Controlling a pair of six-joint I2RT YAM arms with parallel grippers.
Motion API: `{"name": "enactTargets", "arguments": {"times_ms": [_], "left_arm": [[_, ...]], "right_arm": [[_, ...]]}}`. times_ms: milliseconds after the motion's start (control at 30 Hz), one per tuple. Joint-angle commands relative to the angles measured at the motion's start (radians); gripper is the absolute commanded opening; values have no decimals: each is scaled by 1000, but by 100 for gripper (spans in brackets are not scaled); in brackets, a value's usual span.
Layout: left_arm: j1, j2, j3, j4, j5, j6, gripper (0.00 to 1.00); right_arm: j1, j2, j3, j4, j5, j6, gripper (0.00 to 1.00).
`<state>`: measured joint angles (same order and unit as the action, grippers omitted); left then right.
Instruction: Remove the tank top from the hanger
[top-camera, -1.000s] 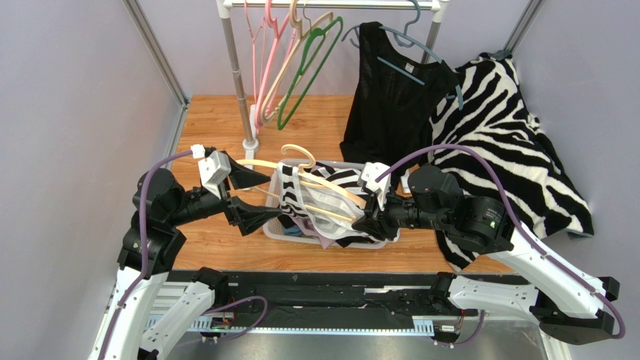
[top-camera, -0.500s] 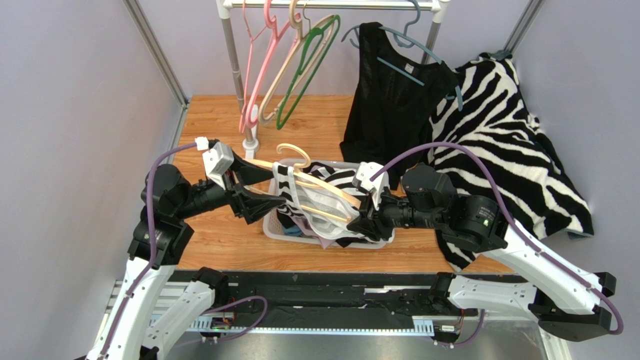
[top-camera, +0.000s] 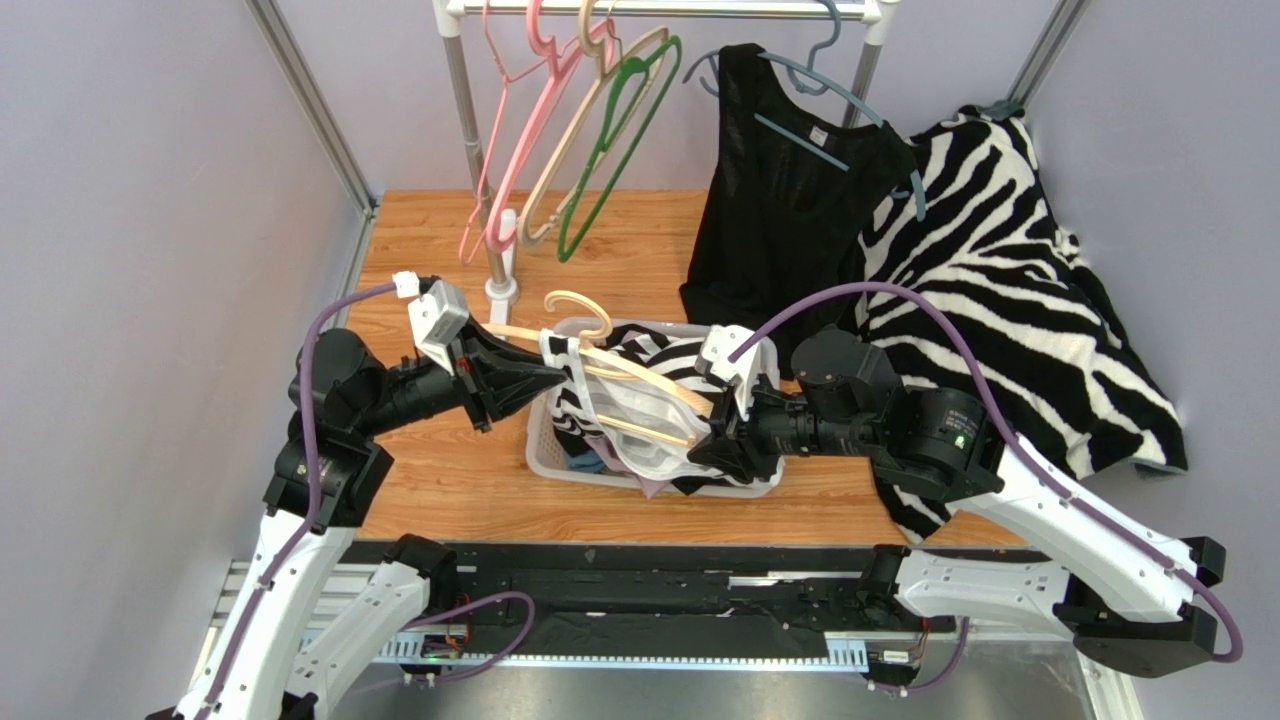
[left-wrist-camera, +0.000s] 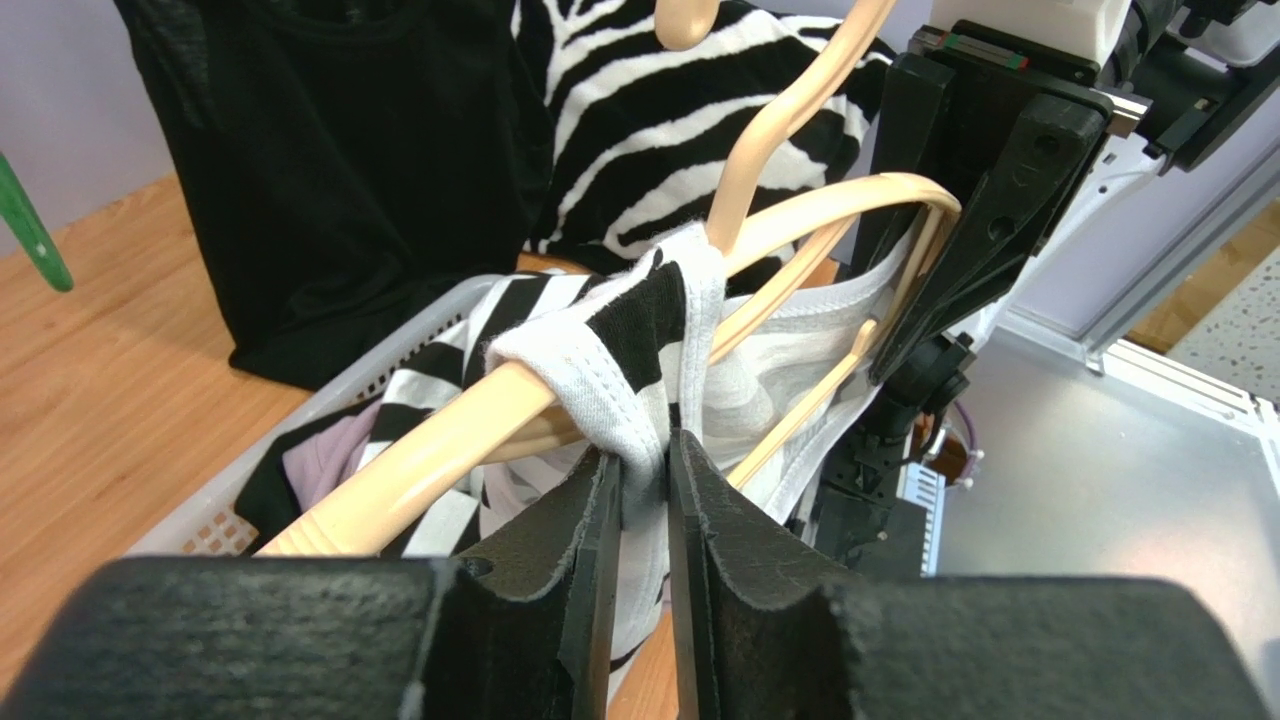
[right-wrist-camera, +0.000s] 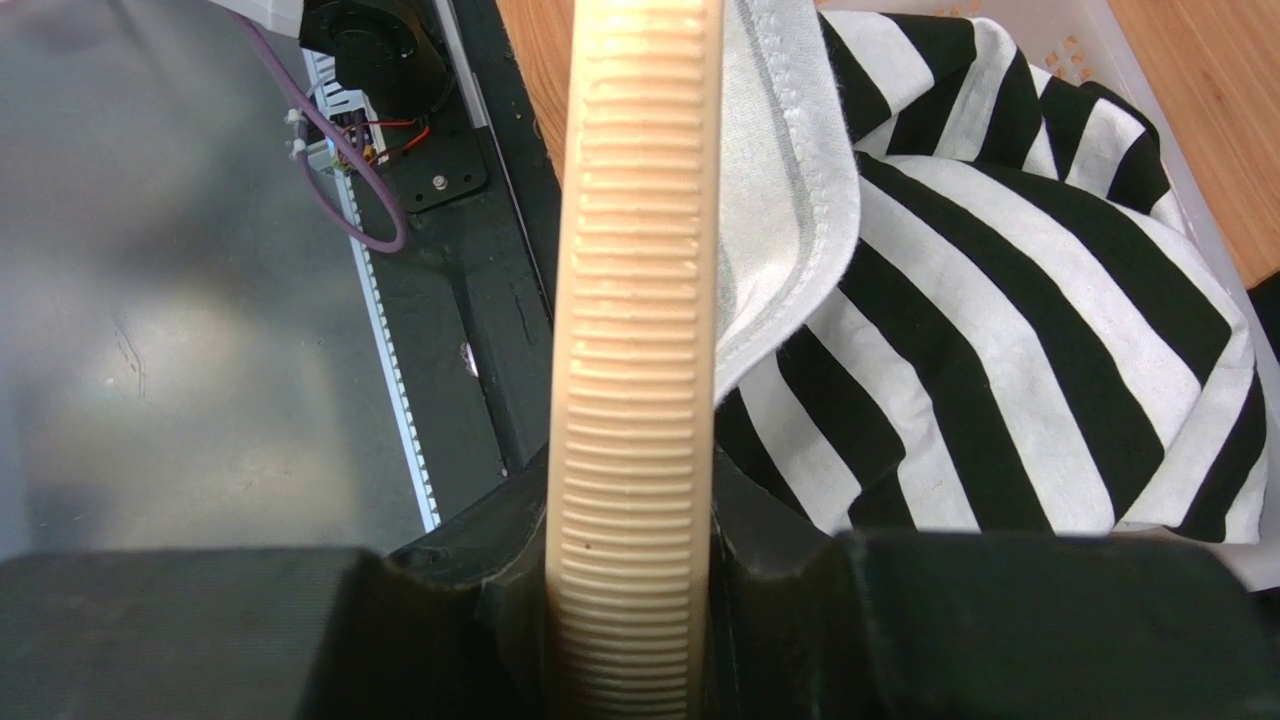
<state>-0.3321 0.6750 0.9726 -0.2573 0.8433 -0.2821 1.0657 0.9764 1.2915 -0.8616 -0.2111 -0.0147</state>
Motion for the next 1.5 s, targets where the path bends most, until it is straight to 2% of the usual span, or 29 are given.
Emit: {"name": "enactTargets", "arguments": {"times_ms": [0, 67, 200, 233, 467, 733, 1033, 1233, 1367, 1433, 1467], "left_arm": [[7, -15, -17, 61, 4, -25, 21], [11, -25, -11, 61, 4, -26, 17], [31, -40, 49, 1, 2, -9, 0], [34, -43, 66, -13, -3, -5, 0], [56, -55, 214, -114, -13, 18, 0], [88, -49, 290, -166, -50, 57, 0], [100, -51, 281, -198, -115, 110, 0], [114, -63, 233, -203, -141, 119, 0], [119, -80, 199, -214, -145, 133, 0], [119, -86, 173, -211, -141, 130, 6], [119, -87, 166, -211, -136, 132, 19]], "right_arm": [[8, -8, 42, 58, -8, 7, 0], [8, -12, 40, 55, -2, 9, 0], [8, -28, 26, 24, 12, 9, 0], [7, -36, 22, 18, 24, 7, 0], [8, -131, -18, -54, 65, 47, 0], [7, -241, -58, -103, 52, 84, 0], [8, -338, -57, -214, 16, 85, 0], [8, -363, -40, -177, -23, 53, 0], [8, -320, -11, -178, -53, 18, 0], [8, -274, 9, -186, -57, -20, 0], [8, -260, 32, -192, -57, -30, 0]]}}
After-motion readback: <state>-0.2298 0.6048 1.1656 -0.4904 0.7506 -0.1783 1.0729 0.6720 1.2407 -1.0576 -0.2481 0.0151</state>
